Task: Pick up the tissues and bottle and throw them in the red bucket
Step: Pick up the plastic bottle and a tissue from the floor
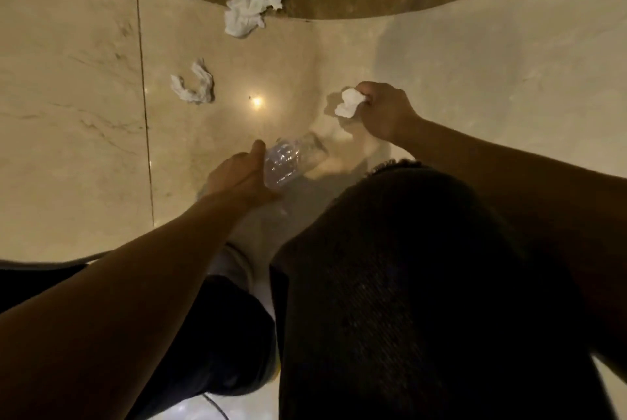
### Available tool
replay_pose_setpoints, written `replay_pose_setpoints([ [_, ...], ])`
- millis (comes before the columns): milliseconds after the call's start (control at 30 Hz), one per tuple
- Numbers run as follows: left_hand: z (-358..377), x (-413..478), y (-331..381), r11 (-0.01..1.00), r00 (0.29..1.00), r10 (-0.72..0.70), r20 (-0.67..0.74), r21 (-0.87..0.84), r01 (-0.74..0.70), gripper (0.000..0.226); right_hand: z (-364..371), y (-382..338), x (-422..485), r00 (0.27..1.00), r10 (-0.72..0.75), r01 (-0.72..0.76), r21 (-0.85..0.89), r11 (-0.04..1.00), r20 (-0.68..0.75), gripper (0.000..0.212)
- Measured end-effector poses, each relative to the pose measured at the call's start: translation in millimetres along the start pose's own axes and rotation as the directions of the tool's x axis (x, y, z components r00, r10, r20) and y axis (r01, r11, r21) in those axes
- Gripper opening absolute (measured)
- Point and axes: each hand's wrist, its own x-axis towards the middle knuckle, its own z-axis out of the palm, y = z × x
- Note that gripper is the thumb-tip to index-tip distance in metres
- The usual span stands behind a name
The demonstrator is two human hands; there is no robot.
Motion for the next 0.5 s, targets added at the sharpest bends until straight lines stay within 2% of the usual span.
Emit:
replay_pose_setpoints([
  [67,-28,-24,15,0.996,1.000,0.013,0.002,-0.089,-0.012,0.078,-26,-26,-31,0.994,0.076,-0.085,0.108,0.991,0.083,0.022],
  [100,-48,-47,25,0.997,1.000,0.020,-0.019,-0.079,-0.022,0.080,-45,-42,-55,0.988,0.116,-0.132,0.171,0.976,0.104,0.021],
  [200,-115,-111,49,0.993,0.998,0.008,-0.059,-0.116,-0.015,0.080,-109,-94,-124,0.971,0.224,-0.238,0.323,0.916,0.082,0.033],
  [333,-220,-200,69,0.985,0.997,0.038,-0.073,-0.166,-0.050,0.081,-195,-188,-226,0.956,0.288,-0.282,0.434,0.856,0.053,0.039],
  [467,-303,-258,59,0.985,0.986,0.160,-0.050,-0.054,-0.163,0.078,-246,-283,-289,0.923,0.385,-0.323,0.603,0.729,0.029,0.021],
  [500,-326,-267,51,0.980,0.979,0.201,-0.036,-0.005,-0.201,0.077,-252,-304,-297,0.899,0.437,-0.351,0.663,0.661,0.040,0.018],
])
